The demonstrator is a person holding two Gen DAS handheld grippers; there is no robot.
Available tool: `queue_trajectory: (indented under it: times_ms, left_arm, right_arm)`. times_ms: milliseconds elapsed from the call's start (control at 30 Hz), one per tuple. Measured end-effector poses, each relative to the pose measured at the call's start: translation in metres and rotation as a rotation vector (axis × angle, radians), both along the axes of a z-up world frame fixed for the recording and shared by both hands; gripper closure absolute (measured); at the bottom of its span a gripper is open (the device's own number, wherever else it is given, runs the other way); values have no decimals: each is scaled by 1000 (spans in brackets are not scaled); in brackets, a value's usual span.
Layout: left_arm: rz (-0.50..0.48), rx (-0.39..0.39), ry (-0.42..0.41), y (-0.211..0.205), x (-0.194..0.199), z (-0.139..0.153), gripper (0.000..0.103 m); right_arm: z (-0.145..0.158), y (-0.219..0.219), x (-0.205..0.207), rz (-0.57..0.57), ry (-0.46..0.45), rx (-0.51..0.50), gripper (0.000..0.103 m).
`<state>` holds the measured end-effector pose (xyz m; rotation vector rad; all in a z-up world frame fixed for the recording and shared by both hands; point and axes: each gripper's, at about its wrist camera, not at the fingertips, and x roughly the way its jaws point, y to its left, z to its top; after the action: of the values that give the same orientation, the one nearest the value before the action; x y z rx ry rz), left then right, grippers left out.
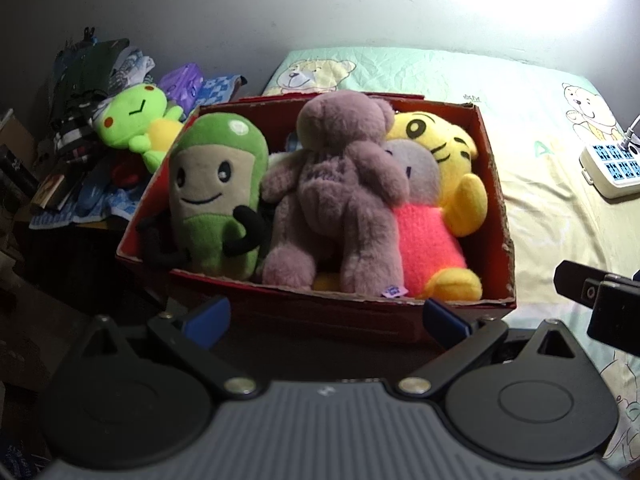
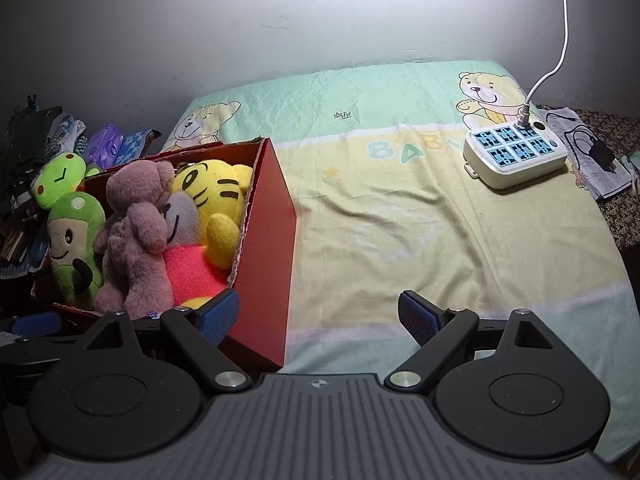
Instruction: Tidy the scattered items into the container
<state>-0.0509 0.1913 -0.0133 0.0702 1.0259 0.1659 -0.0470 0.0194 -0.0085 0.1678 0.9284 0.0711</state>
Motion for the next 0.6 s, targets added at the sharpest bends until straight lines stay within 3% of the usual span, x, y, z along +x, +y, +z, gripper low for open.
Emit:
queue_trajectory:
  times_ms: [433, 600]
  left_arm:
    - [4, 16, 74, -25, -11, -21, 0]
    - [-7, 14, 118, -29, -13, -31, 0]
  right_arm:
    - [-21, -22, 0, 22, 45, 22, 14]
    - [-35, -27, 5, 8, 101, 10, 14]
